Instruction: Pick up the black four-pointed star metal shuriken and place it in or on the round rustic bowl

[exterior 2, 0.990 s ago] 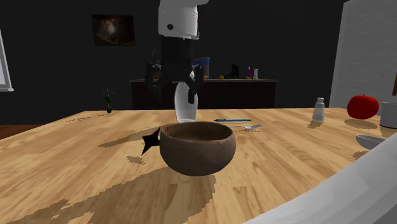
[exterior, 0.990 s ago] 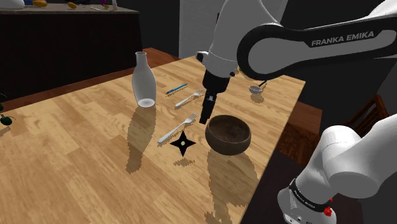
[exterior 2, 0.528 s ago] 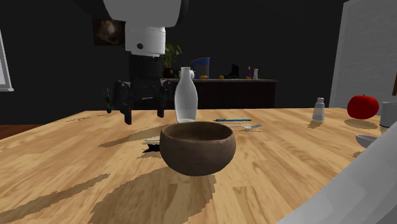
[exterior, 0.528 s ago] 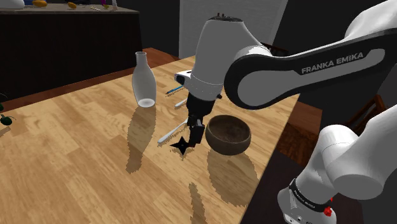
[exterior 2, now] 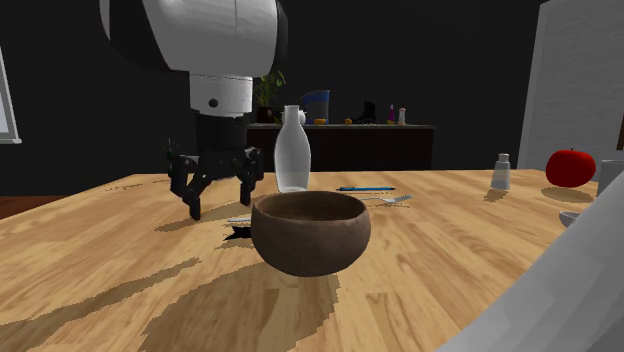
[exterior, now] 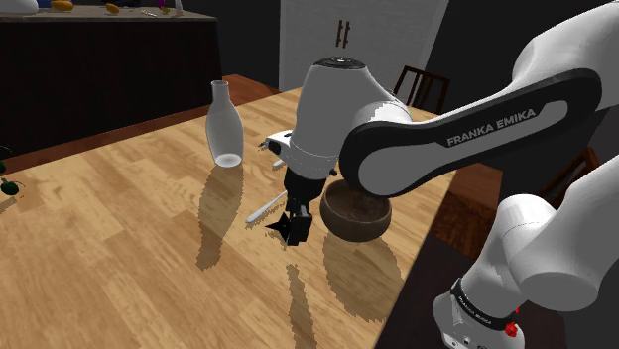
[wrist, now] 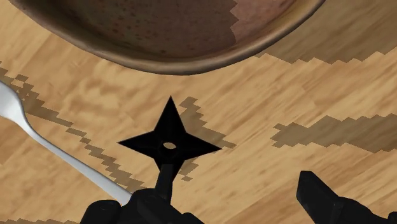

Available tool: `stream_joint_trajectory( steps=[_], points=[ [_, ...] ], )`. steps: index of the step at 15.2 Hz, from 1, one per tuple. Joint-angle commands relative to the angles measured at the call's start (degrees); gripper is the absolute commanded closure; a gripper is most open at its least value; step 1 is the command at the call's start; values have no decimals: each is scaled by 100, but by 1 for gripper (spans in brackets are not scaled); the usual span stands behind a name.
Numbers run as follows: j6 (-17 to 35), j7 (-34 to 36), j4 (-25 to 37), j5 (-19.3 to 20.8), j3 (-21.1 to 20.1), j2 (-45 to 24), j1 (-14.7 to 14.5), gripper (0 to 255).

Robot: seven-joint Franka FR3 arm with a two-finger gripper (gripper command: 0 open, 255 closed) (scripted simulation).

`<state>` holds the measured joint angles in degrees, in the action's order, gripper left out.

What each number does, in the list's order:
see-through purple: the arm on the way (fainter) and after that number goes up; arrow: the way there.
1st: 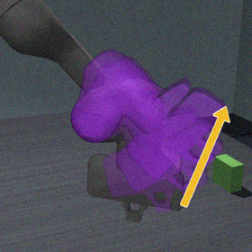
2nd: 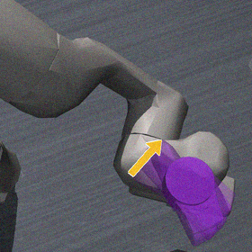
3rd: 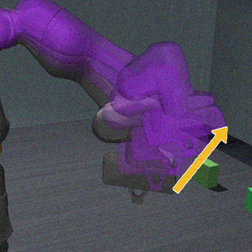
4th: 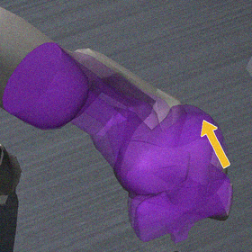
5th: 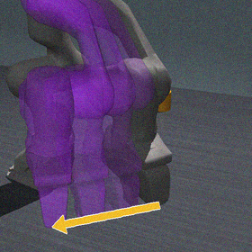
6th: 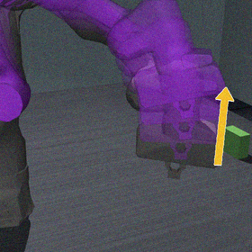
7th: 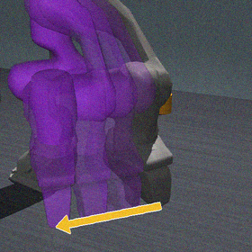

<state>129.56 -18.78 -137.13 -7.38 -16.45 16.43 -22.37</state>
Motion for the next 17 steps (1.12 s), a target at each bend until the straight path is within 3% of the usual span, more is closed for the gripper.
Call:
stream_joint_trajectory(
  steps=[1, 7, 8, 17],
  points=[
    [64, 5, -16, 8, -8, -44, 3, 0],
    [63, 5, -16, 8, -8, -44, 3, 0],
    [63, 5, -16, 8, -8, -44, 3, 255],
    [63, 5, -16, 8, -8, -44, 3, 255]
  ],
)
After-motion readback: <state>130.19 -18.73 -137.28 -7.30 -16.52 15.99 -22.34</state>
